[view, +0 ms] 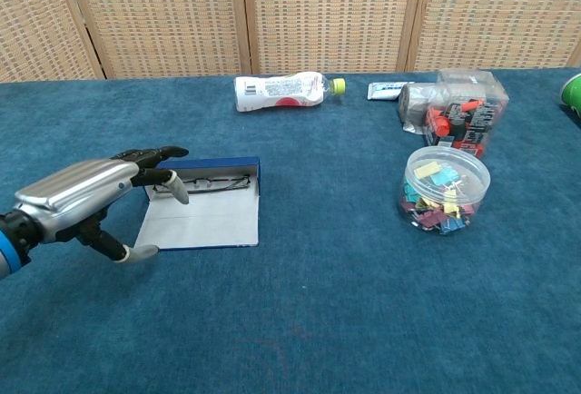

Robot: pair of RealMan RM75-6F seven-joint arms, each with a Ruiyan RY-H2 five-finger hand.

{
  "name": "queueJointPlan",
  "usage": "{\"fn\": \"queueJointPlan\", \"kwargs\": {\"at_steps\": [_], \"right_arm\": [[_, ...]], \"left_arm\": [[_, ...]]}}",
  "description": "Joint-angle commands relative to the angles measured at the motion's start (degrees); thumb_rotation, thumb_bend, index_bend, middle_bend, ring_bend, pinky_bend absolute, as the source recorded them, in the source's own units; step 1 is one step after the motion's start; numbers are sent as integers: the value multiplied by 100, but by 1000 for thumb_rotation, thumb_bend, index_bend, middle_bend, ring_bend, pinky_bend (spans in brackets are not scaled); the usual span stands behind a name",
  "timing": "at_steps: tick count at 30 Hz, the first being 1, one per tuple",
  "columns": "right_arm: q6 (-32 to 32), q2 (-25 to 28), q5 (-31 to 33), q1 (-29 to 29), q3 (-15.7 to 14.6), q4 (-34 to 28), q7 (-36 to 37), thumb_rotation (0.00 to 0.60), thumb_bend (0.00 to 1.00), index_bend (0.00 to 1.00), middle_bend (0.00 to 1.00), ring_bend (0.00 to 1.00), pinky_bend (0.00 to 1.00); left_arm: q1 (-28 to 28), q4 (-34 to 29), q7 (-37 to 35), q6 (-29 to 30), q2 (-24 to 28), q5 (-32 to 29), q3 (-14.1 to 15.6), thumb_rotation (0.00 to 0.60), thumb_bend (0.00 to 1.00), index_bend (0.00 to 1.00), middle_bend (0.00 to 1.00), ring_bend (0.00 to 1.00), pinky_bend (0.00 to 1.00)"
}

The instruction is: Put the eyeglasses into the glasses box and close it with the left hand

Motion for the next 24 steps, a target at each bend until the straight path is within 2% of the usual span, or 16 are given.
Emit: {"fn": "queueJointPlan", "kwargs": {"at_steps": [1, 12, 24], "right_arm": [[0, 1, -4, 0, -2, 4, 7, 600, 0, 0, 0, 0, 0], [-5, 3, -6, 2, -3, 5, 29, 600, 0, 0, 0, 0, 0], [2, 9, -26, 1, -10, 19, 77, 600, 0, 0, 0, 0, 0]], "left_arm": [[13, 103, 21, -43, -101, 5, -15, 600, 282, 318, 0, 0, 0], [0, 697, -15, -27, -546, 93, -153, 600, 285, 318, 0, 0, 0], [-44, 1100, -55, -131, -792, 114, -235, 600, 286, 318, 0, 0, 0]]}}
